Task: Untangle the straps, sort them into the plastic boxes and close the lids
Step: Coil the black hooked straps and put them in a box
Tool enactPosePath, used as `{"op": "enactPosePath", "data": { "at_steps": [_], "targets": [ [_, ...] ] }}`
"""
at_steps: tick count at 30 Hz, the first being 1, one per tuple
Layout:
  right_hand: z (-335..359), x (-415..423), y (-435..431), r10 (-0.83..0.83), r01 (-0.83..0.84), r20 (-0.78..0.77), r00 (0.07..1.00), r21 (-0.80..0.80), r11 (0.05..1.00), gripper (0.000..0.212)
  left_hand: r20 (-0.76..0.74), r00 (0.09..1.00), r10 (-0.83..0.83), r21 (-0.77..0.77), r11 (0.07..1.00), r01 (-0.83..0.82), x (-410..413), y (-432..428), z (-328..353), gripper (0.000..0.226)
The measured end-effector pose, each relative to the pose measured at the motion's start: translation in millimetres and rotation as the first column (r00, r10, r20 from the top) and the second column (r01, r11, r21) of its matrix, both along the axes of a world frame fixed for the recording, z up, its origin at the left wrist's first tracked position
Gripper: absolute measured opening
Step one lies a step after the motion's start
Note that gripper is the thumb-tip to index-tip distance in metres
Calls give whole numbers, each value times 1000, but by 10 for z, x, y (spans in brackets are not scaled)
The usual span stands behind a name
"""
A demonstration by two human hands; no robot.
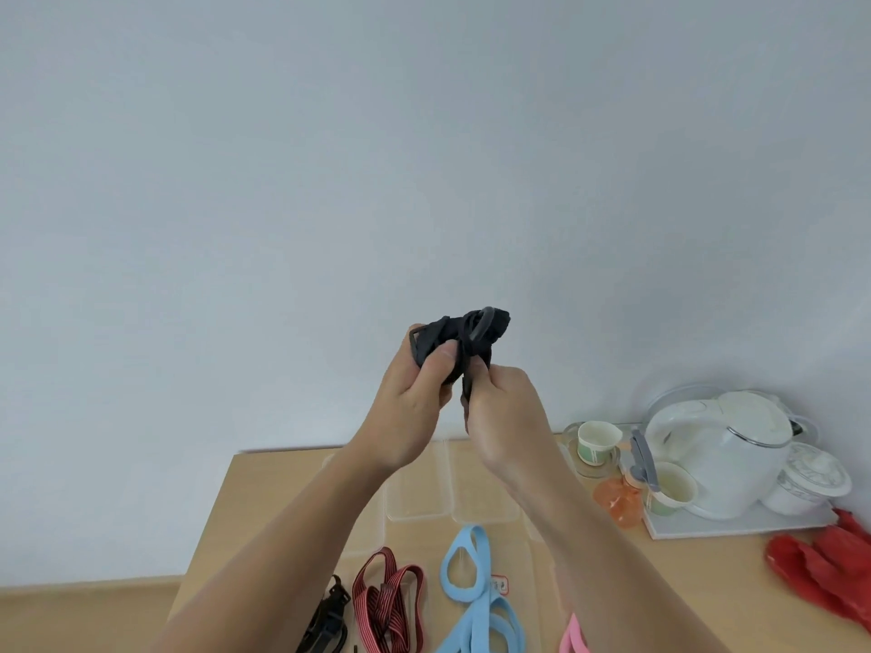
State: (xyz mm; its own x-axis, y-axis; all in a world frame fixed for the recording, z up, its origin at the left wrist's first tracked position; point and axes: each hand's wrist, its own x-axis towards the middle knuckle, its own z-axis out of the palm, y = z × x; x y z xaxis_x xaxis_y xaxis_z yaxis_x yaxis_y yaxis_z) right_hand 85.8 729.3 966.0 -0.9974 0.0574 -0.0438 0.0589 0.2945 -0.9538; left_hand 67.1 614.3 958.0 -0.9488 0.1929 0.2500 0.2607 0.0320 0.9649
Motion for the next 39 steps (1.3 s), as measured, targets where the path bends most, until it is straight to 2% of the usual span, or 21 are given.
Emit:
{"op": "enactPosePath", "data": {
  "at_steps": [3, 6, 9, 11, 15, 19, 22, 27, 30, 32, 34, 36, 37, 39],
  "targets": [
    [-29, -27, -36, -2, 8, -43, 999, 139, 990, 55, 73, 994, -78, 47, 996, 75, 18, -126, 26, 29],
    [-56, -60, -67, 31, -21, -36, 999, 258, 966, 54, 152, 976, -154, 58, 987, 147, 0, -312, 61, 29],
    [-61, -91, -104, 92, -104, 58, 994, 276, 955, 56, 87, 962, -261, -121, 955, 270, -36, -520, 94, 26],
    [-47, -96, -142, 150, -165, 109, 983, 144, 976, 52, 26, 970, -240, -207, 948, 241, -53, -615, 81, 24],
    [63, -70, -324, 163, -145, 89, 983, -179, 973, 45, -46, 996, -80, -215, 974, 69, -58, -763, 6, 23],
    [60, -48, -662, 20, 2, 78, 997, -275, 961, 52, -106, 994, 19, -271, 962, -47, -74, -862, -75, 11],
    [36, -36, -913, -84, 115, 109, 991, -328, 938, 62, -183, 983, 7, -361, 930, -74, -31, -943, -104, 9],
    [53, -35, -1246, -249, 288, 145, 958, -451, 845, 59, -247, 967, -68, -396, 917, -36, 4, -1171, -63, 12],
    [55, -50, -1417, -349, 351, 112, 930, -547, 760, 65, -218, 969, -116, -360, 932, 31, 41, -1279, -39, 14],
    [24, -68, -1536, -402, 351, 45, 915, -582, 734, 58, -170, 974, -151, -323, 942, 90, 55, -1351, -30, 18],
    [-26, -94, -1662, -454, 331, -54, 889, -611, 719, 39, -119, 974, -195, -299, 942, 152, 54, -1430, -20, 26],
    [-79, -114, -1784, -487, 289, -100, 868, -696, 658, 24, -84, 967, -239, -280, 937, 208, 53, -1519, 8, 36],
    [-85, -112, -1831, -492, 249, -115, 863, -750, 612, 22, -71, 959, -275, -273, 930, 246, 44, -1571, 14, 34],
    [-78, -107, -1884, -499, 149, -195, 845, -810, 568, 31, -48, 931, -362, -249, 907, 340, 24, -1678, 3, 12]
  ]
}}
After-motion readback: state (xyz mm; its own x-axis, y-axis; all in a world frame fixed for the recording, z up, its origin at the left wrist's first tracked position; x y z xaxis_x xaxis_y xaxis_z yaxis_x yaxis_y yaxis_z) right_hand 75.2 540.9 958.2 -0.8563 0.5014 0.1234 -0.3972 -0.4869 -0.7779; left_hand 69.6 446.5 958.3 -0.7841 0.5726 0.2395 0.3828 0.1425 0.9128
